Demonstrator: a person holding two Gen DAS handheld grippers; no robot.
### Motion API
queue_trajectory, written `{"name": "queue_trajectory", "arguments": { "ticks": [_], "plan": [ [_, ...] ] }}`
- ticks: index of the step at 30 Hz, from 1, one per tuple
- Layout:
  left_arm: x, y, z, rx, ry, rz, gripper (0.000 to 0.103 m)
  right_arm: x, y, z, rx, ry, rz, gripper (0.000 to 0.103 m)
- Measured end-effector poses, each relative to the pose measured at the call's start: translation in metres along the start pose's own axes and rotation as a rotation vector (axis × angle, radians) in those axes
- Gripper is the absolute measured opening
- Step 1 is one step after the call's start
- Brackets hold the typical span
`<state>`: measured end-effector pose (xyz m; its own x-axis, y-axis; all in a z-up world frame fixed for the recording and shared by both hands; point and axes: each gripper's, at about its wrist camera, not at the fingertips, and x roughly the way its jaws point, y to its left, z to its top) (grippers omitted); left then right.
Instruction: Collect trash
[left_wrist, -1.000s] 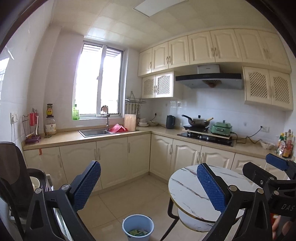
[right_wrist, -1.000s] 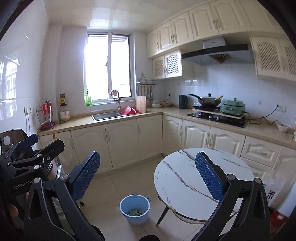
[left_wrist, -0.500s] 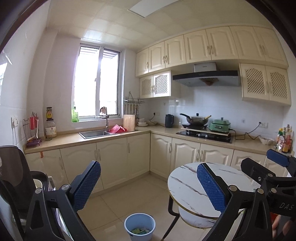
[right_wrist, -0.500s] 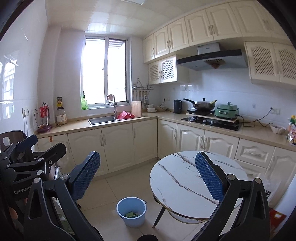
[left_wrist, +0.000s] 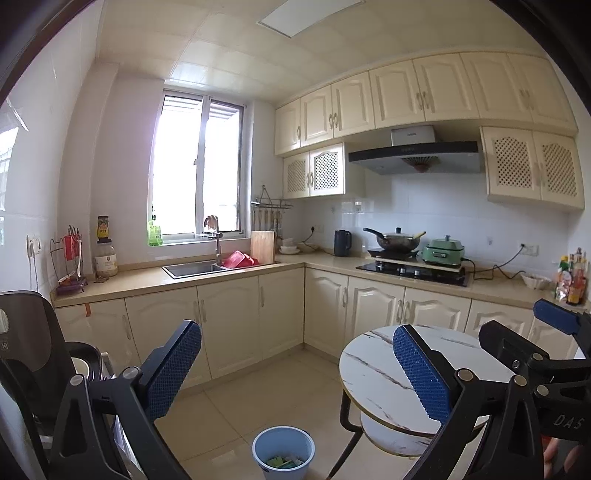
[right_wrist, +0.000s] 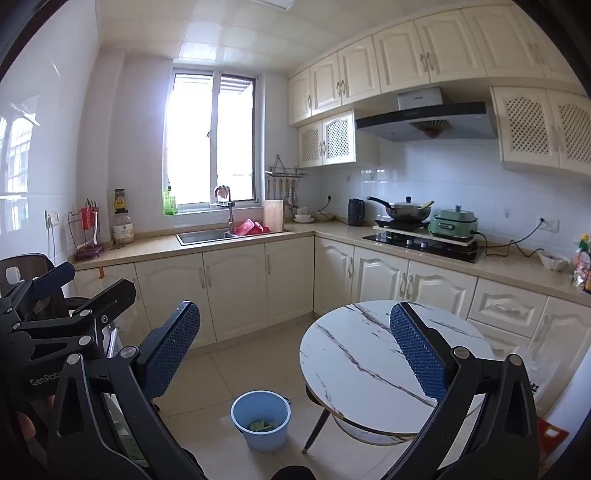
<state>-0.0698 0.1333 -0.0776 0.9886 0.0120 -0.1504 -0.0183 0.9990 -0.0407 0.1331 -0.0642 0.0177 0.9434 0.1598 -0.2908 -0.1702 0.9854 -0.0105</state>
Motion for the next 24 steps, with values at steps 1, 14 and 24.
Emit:
{"name": "queue_trajectory", "arguments": {
  "ticks": [1, 14, 24],
  "plan": [
    [-0.0014, 0.0011, 0.001, 0.001, -0.002, 0.0, 0.102, -0.0001, -0.0001, -0.0006, 0.002, 0.0, 0.001, 0.103],
    [-0.0013, 0.0062, 0.0061, 0.007, -0.002, -0.005, 0.102, 0.0003, -0.0029, -0.0026, 0.002, 0.0, -0.001, 0.103],
    [0.0004, 0.0101, 0.0105, 0.013, -0.006, -0.005, 0.102, 0.0, -0.0047, -0.0038, -0.002, 0.001, 0.0, 0.103]
  ]
}}
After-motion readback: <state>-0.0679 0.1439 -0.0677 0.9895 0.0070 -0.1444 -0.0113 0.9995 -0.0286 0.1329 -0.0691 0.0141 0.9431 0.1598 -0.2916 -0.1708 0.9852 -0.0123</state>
